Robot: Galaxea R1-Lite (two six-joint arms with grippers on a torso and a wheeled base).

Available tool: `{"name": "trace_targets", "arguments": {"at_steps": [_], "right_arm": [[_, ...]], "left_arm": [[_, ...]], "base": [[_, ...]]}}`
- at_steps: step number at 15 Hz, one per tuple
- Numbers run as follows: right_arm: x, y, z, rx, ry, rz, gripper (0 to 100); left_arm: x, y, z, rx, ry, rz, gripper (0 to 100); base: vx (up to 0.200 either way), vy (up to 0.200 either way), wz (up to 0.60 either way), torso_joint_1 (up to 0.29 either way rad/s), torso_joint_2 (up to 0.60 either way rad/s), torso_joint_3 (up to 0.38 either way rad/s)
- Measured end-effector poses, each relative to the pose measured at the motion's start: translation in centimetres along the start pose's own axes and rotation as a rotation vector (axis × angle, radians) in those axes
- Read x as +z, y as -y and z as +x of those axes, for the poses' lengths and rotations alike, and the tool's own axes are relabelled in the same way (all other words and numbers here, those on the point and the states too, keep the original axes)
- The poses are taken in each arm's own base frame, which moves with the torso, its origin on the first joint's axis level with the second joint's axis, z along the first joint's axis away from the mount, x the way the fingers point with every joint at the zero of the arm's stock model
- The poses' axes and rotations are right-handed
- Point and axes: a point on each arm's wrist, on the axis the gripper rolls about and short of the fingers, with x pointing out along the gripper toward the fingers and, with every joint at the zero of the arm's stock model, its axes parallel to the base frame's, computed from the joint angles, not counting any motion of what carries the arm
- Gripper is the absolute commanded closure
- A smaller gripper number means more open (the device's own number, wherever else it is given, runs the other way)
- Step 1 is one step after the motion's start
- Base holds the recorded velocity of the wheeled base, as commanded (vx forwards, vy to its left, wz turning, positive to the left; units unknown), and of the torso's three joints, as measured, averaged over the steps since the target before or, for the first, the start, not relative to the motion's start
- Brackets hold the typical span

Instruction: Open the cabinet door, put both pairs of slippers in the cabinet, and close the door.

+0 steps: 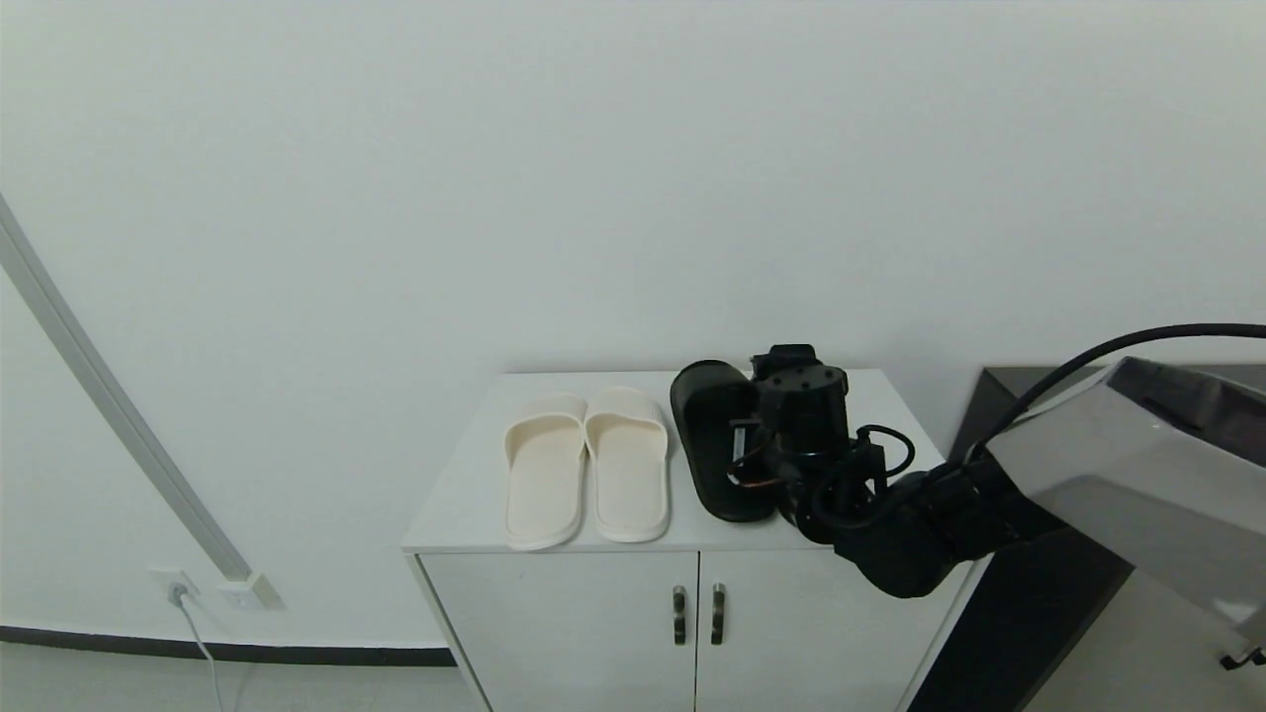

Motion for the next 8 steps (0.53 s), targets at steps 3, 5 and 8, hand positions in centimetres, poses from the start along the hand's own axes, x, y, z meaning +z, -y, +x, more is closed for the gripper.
{"name": "trace_targets", "arguments": {"at_steps": [3,5,8], "right_arm": [[1.2,1.3,-2.7,0.051,-0.014,-0.013,100],[2.1,2.4,-5.4,0.12,-0.03,-0.019,100],[3.1,3.8,-10.1,0.262,-0.05,-0.026,100]], "left_arm": [[0.0,0.0,0.0,0.0,0.0,0.001,100],[0.0,0.0,0.0,-0.001,0.0,0.001,100],[0.0,0.0,0.0,0.0,0.0,0.001,100]], "base": [[0.0,0.0,0.0,0.0,0.0,0.0],[0.0,0.0,0.0,0.0,0.0,0.0],[0.0,0.0,0.0,0.0,0.0,0.0]]}}
